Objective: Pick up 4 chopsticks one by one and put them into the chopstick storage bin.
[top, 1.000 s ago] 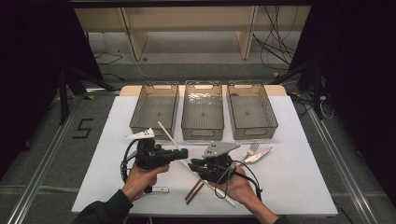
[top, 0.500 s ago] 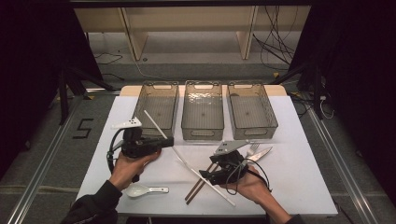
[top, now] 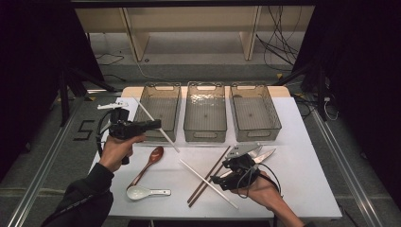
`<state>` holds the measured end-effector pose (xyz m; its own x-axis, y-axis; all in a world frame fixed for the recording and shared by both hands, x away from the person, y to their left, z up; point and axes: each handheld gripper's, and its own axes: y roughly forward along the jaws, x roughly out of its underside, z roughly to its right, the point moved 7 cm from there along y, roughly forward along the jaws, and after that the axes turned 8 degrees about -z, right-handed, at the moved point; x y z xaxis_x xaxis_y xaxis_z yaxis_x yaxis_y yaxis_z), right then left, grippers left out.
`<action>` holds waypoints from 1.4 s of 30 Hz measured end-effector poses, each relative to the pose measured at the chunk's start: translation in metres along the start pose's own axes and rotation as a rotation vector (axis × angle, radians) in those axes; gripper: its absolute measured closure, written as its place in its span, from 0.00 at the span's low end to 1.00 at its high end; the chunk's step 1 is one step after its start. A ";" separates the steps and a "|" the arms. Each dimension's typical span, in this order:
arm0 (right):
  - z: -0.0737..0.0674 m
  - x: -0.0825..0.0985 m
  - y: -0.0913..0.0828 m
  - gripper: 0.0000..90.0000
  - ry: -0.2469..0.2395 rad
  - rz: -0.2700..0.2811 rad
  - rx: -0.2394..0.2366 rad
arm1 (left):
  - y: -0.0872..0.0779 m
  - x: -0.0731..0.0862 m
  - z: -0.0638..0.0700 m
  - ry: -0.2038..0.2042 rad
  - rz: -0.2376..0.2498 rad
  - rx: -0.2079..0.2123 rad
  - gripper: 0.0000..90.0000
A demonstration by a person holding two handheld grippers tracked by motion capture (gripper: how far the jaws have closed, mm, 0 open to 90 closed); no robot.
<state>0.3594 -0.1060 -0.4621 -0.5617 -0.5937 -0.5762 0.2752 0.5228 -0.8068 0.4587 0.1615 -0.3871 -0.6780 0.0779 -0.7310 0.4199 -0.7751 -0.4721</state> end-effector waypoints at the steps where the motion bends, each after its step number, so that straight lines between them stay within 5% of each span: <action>1: 0.000 0.001 0.000 0.35 0.001 -0.002 -0.001 | 0.000 -0.003 -0.002 -0.002 -0.002 -0.003 0.93; 21: -0.003 0.001 0.004 0.33 -0.007 -0.016 -0.017 | 0.001 -0.055 -0.047 -0.053 -0.010 -0.112 0.93; 42: -0.003 0.002 0.005 0.32 -0.010 -0.025 -0.028 | 0.027 -0.067 -0.080 -0.108 -0.063 -0.198 0.93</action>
<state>0.3573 -0.1028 -0.4671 -0.5600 -0.6132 -0.5572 0.2386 0.5246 -0.8172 0.5634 0.1854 -0.3906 -0.7624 0.0465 -0.6454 0.4779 -0.6319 -0.6101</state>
